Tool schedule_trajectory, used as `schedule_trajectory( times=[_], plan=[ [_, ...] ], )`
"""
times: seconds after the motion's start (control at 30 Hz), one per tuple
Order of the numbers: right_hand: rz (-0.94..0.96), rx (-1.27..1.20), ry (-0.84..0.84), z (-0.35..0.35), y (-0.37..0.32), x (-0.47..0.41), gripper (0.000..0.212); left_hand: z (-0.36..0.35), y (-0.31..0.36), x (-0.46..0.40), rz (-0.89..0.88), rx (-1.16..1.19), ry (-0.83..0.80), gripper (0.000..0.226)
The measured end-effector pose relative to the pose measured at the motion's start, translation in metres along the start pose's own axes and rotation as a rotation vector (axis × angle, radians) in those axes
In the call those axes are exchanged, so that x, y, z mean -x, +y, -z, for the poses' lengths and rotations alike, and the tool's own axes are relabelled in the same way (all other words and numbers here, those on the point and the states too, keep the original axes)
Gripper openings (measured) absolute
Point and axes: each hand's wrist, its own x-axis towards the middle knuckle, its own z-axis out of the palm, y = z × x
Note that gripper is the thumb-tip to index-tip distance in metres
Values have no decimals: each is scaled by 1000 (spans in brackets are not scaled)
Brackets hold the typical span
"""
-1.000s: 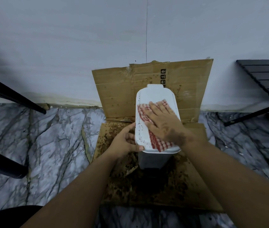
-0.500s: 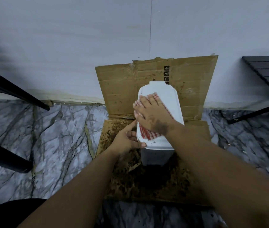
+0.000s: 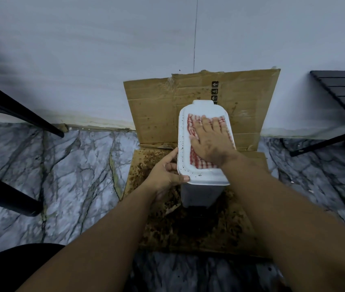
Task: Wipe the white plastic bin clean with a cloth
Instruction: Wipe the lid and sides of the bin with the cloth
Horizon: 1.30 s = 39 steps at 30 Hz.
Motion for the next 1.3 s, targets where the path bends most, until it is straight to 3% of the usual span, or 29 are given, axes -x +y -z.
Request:
schedule_trajectory(
  times=[0.23,0.43,0.6,0.77,0.93,1.1,1.3],
  plan=[
    [88,92,92,-19,-48,41,71,-7,2,6,-66,-54,-12,95],
    [134,147,182,-27,-34,74,66,-7,0,6,-27,-31,-53,93],
    [119,155,132,-25,-3,82,70,-5,1,3,27,53,2,94],
    [-31,-20,132,-8,27,71,75,-8,1,1,27,47,44,98],
    [-118,-31,82,-4,2,35,68,-7,3,3,35,35,45,95],
    [-15,8,76,-13,-25,49,70,-5,5,4,34,42,15,94],
    [65,-40,101,-14,32,81,72,-9,6,1,39,23,30,95]
  ],
)
